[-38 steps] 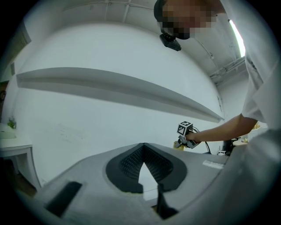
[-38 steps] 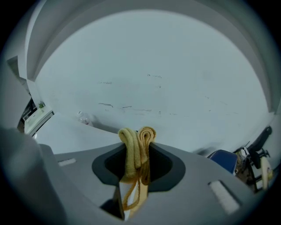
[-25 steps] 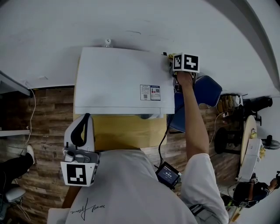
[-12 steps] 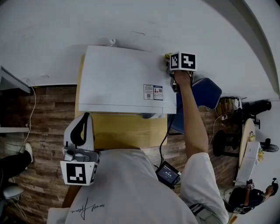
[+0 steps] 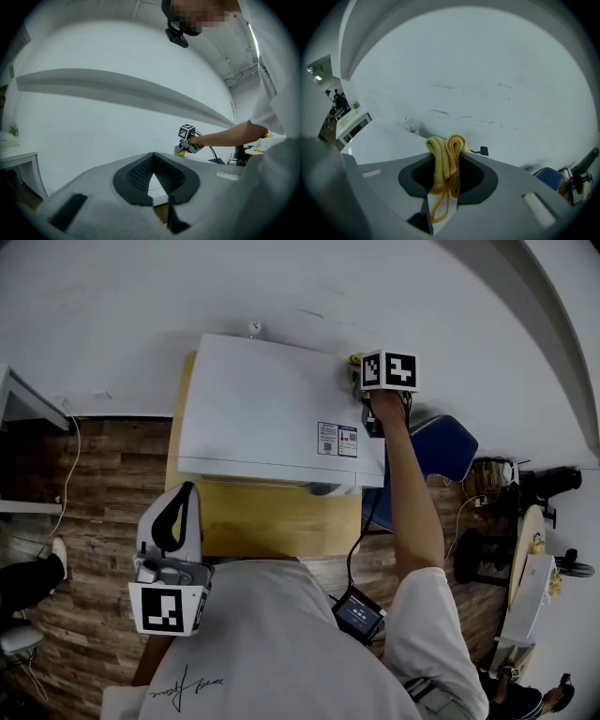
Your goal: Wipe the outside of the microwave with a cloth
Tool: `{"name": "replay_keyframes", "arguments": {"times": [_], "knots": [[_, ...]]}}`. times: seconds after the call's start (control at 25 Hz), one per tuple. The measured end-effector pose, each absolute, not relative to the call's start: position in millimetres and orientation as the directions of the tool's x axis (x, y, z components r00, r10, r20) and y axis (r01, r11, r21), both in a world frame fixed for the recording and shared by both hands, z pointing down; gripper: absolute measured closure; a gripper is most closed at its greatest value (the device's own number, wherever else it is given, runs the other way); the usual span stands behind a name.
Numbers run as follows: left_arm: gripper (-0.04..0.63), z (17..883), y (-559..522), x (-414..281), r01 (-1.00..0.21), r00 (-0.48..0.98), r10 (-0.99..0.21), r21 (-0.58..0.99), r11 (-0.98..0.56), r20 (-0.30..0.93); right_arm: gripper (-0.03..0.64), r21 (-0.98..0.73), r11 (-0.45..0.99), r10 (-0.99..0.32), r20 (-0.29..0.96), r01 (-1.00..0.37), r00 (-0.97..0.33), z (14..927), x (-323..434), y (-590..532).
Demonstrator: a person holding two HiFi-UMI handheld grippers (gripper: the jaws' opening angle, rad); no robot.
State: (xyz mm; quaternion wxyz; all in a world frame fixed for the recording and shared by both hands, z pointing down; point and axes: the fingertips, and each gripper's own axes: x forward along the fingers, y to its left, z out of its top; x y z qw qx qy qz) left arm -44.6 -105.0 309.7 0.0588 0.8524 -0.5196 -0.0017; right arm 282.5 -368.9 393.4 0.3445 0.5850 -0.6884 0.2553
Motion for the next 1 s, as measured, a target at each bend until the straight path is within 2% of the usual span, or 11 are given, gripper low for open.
{"name": "replay_keyframes", "arguments": {"times": [0.48,1.0], "knots": [[0.604,318.2,-96.4,-49.6,-0.886,0.461,-0.88,0.101,-0.452,0.112,0.502,0.03,0.237,-0.62,0.774,-0.971,-0.127,393.0,245.8,-373.5],[0.605,319.9,-91.7,-63.3,-0.9,0.433,-0.894,0.108,-0.422,0.113,0.502,-0.018,0.32,-0.597,0.773,-0.947,-0.216,394.9,184.3,-383.6]]}}
